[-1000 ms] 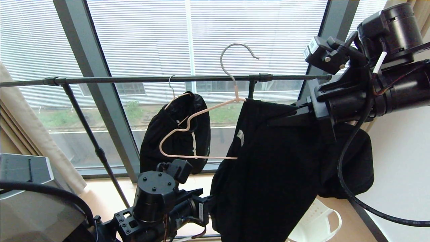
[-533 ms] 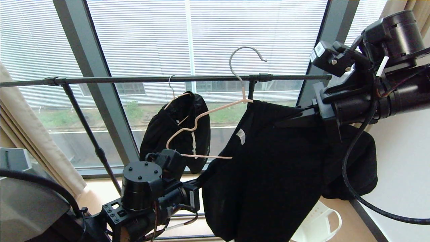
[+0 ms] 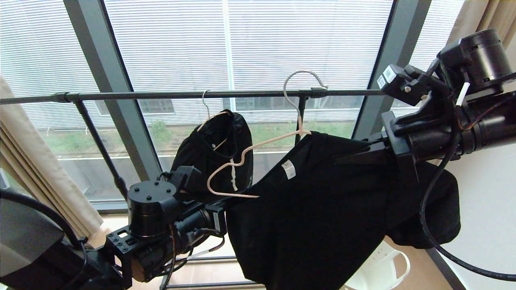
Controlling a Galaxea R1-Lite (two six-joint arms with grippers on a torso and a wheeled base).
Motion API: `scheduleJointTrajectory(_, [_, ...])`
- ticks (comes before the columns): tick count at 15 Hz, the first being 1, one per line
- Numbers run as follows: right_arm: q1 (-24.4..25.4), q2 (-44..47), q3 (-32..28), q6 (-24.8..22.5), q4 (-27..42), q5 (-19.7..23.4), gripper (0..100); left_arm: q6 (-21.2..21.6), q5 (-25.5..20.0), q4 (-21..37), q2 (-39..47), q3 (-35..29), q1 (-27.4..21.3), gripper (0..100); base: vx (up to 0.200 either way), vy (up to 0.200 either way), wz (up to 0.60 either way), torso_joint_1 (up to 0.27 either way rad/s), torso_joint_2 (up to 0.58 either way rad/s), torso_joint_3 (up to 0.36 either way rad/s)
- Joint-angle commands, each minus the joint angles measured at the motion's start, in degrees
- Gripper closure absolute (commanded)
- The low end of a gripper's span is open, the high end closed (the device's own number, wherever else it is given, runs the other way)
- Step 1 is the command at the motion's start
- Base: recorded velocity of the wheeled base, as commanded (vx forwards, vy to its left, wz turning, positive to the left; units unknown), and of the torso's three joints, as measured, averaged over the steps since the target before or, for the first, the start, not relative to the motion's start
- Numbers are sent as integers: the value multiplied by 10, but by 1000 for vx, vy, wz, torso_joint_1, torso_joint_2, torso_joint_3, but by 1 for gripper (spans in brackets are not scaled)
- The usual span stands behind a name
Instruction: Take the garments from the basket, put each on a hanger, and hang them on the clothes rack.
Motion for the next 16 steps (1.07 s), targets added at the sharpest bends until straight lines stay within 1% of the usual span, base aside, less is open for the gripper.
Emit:
scheduleJointTrajectory(1, [-8,-16,28,0,-21,-1,100,-1,0,0,-2,-4,9,100,0,0,0,0,0,0])
scheduleJointTrajectory(3, [-14,-31,62,0,-47,-1,100,-1,0,0,-2,-4,10,100,0,0,0,0,0,0])
scheduleJointTrajectory(5, [-24,-46,85,-1,-51,-1,100,-1,0,0,-2,-4,10,100,0,0,0,0,0,0])
scheduleJointTrajectory(9, [-25,-67,106,-2,-51,-1,100,0,0,0,-2,-5,10,100,0,0,0,0,0,0])
scheduleJointTrajectory(16, [-31,-74,146,-6,-52,-4,100,0,-3,0,-35,-6,25,100,0,0,0,0,0,0])
